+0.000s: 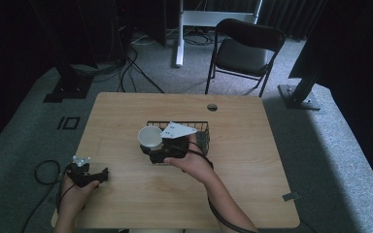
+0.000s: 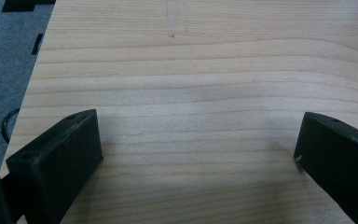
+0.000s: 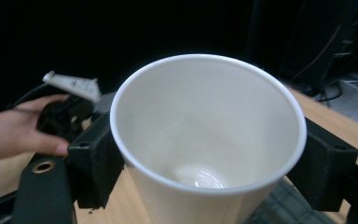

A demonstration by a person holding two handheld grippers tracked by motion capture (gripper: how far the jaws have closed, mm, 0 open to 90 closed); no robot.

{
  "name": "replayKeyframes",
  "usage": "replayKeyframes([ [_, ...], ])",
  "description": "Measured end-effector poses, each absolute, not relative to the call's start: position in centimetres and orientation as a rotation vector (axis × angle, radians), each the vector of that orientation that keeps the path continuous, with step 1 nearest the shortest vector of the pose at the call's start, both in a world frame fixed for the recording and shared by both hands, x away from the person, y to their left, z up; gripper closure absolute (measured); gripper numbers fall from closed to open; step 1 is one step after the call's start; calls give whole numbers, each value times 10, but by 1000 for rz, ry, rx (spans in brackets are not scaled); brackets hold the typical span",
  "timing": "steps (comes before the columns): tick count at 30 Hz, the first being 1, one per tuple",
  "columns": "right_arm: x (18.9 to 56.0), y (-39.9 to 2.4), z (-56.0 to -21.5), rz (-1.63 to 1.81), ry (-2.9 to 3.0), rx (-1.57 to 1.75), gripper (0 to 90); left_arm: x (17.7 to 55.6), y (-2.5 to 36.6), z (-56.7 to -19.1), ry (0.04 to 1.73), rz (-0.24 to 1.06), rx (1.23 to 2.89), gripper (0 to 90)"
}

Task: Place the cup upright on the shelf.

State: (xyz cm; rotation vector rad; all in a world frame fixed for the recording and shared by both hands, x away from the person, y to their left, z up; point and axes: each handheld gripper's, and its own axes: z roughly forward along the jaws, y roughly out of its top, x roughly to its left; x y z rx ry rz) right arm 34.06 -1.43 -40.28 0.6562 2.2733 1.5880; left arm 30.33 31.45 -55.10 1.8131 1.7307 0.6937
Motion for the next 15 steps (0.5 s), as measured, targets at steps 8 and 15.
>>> replayKeyframes([
  [8, 359, -28, -389, 1586, 2179, 752, 201, 303, 315, -551, 1731, 694, 1813, 9],
  [15, 379, -39, -382, 1535, 2063, 840, 201, 303, 315, -551, 1731, 693, 1814, 9],
])
